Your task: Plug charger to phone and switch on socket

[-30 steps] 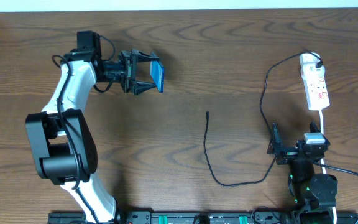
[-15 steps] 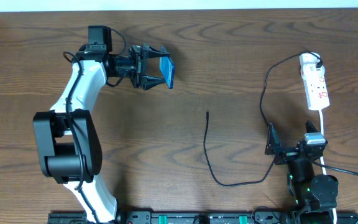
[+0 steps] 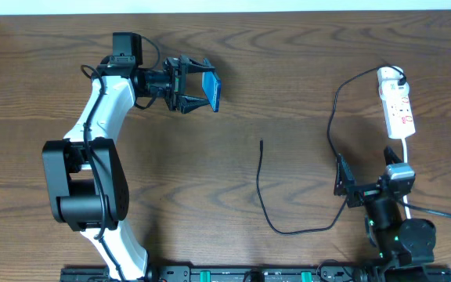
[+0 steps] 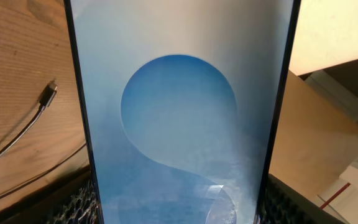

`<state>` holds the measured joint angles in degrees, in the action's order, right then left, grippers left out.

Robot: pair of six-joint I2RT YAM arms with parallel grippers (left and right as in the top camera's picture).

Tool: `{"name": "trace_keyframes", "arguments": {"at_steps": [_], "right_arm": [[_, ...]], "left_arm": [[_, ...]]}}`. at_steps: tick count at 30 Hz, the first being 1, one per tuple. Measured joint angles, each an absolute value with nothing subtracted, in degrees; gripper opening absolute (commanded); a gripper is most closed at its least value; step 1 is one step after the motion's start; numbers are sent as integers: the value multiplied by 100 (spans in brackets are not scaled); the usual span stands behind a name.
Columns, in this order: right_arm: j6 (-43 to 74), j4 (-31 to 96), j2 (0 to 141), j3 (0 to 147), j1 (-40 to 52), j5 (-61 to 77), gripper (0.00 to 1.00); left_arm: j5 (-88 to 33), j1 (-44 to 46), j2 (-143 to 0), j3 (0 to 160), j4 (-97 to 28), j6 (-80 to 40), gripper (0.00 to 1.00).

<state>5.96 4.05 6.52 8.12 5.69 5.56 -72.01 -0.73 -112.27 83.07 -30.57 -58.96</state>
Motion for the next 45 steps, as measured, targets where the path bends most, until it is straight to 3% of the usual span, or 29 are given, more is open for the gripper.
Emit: {"name": "trace_keyframes", "arguments": {"at_steps": [9,16,22,34,45], "right_arm": [[613,438,2832,2161,572,1409,99],[856,965,5078,3776,572,2856,99],[1140,589,6320,4397,572,4287,99],[2268,263,7116,4405,617,5017,97],[2373,690,7116,4405,937,4289,96]], "left_arm": [[-7107,-73,-11227,8307,-3057,-5909,7],[-6799,-19,-11227,8307,-3048,-5942,7],[-6390,222,-11227,8305,-3011,-5966,7],[-5631,845,-11227,8305,-2571,-6431,7],[-5019,1509,-11227,8305,-2167,-6980,7]]}}
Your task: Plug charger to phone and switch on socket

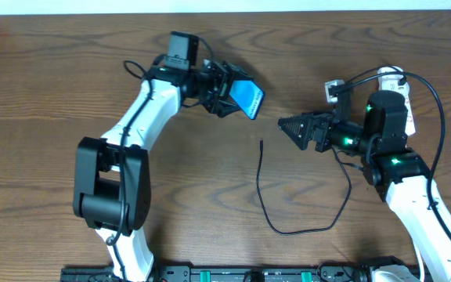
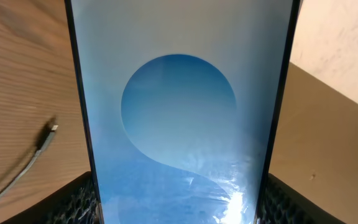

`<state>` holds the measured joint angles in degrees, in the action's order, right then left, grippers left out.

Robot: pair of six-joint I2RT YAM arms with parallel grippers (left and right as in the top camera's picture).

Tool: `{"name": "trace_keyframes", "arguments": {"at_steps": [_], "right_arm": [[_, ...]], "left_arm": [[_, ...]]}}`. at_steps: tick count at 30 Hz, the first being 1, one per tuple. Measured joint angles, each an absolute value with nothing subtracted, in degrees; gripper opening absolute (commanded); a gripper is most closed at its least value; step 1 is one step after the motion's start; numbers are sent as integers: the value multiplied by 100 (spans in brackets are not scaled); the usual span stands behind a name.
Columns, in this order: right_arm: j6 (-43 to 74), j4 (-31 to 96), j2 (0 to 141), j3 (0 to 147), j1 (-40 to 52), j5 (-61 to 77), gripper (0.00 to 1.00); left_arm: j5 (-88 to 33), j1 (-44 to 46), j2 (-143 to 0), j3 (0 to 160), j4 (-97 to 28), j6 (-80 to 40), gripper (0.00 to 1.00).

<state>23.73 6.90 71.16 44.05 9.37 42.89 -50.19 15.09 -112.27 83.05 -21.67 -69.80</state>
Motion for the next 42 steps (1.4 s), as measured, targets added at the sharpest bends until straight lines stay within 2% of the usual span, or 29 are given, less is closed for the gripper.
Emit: {"name": "trace_keyframes", "arguments": {"at_steps": [9,15,34,36,40,42], "right_arm": [[2390,886,7116,4405,1393,3148,95],[2464,873,7144,4405,1575,2467,90],[2722,-54,7988,4407,1612,2021,85],[2724,-49,7988,4407,1612,1981,83],[2744,-49,7988,4407,1612,1933,65],[2777,-51,7988,4407,1612,1920,61]], "left_arm": [[-4764,1986,-11227,8305,-1909,-7317,7],[-4644,2191,-11227,8305,-1815,-7384,7],[-4421,2681,-11227,8305,-1662,-7658,7],[-4394,2755,-11227,8305,-1538,-7673,7],[-4338,2875,-11227,8305,-1374,-7712,7],[-4307,2917,-11227,8305,-1372,-7747,7]]}}
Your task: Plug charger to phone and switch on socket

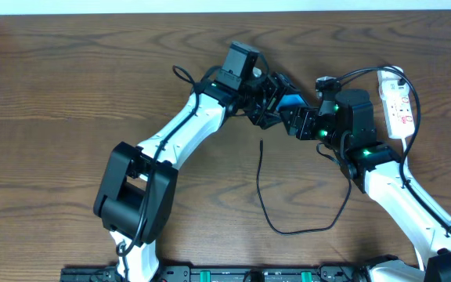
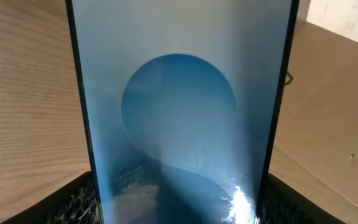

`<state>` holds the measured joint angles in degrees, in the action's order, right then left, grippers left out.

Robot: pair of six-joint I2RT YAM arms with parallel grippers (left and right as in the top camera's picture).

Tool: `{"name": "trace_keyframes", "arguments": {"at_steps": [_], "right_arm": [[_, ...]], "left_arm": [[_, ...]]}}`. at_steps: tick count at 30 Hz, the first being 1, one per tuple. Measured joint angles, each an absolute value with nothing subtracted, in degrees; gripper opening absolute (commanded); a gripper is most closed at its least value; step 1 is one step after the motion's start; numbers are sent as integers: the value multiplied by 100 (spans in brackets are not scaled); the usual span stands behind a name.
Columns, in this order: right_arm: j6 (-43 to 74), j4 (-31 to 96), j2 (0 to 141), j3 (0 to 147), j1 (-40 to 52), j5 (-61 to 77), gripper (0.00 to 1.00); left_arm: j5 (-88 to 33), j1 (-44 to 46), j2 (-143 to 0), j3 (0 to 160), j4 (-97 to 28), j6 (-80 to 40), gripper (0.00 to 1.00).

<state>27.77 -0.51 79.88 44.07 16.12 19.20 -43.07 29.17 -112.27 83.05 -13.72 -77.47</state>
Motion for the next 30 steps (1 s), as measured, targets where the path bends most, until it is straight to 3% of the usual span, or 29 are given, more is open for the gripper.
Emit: {"name": "trace_keyframes", "arguments": {"at_steps": [3,6,24,29,30], "right_arm": [[2803,-49,7988,4407,1612,1898,56],[2792,-47,7988,4407,1612,1890,41],[2812,-10,7988,4407,1610,1780,2],[2888,1,7988,4407,1601,1723,1],[2886,-1,7988,4407,1601,1726,1]], "left_arm": [[-4285,2936,-11227,8305,-1367,-7797,7],[-4259,2936,-11227,8305,-1369,-7804,7],[-4202,2936,-11227,8305,-1367,-7819,6],[-4198,2930,-11209,8305,-1356,-7819,8],[-4195,2930,-11209,8305,-1356,-7819,13]]}}
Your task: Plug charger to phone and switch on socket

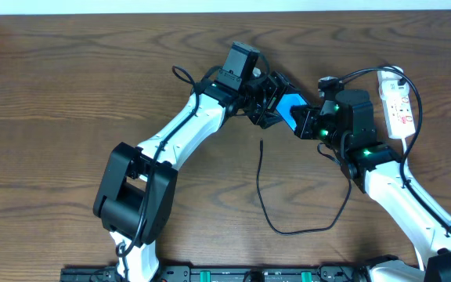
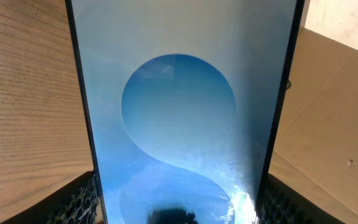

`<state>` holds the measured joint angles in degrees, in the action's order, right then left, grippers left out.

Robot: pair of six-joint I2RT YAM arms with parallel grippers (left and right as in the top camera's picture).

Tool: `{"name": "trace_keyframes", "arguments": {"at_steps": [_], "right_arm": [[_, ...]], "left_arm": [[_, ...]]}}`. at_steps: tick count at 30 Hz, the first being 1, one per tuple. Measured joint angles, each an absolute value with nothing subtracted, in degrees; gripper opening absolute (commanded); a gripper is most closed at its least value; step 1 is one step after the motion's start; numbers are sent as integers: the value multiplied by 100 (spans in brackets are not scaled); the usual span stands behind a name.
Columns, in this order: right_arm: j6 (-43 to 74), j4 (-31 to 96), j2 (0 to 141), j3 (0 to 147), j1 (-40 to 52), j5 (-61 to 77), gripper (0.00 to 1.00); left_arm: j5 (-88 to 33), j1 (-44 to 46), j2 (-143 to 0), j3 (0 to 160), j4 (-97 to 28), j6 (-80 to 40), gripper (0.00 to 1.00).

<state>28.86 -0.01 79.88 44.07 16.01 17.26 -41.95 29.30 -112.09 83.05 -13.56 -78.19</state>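
A phone with a blue screen (image 1: 291,106) is held above the table's back middle, with my left gripper (image 1: 275,103) shut on it. In the left wrist view the phone (image 2: 179,112) fills the frame between the two black pads (image 2: 82,202). My right gripper (image 1: 302,123) reaches in from the right and meets the phone's far end; its jaws are hidden. The black charger cable has its free plug (image 1: 261,142) lying on the wood just below the phone. It loops down (image 1: 288,232) and back up to the white power strip (image 1: 398,102).
The power strip lies at the right back of the brown wooden table (image 1: 69,94). The cable's loop takes up the middle front. Both arms cross over the table's back middle. A light cardboard surface (image 2: 334,124) shows beyond the phone.
Both arms stand almost where they were. A little more of the blue screen shows between the two grippers, and the phone has tilted slightly in the left wrist view.
My left gripper first held the phone at the back left while the right arm was folded at the front right. Then both arms had come toward the middle, a gap between them. After that the right gripper was at the phone's end, and it stays there.
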Motion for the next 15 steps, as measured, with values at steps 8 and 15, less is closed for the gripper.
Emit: {"name": "trace_keyframes", "arguments": {"at_steps": [8,15], "right_arm": [[2867,38,8001,4410,1599,1634,1],[2956,40,8012,4410,1343,1581,1]], "left_arm": [[-4248,2921,-11194,8296,-1345,-7710,93],[-4552,2729,-11074,8296,-1387,-7321,93]]}}
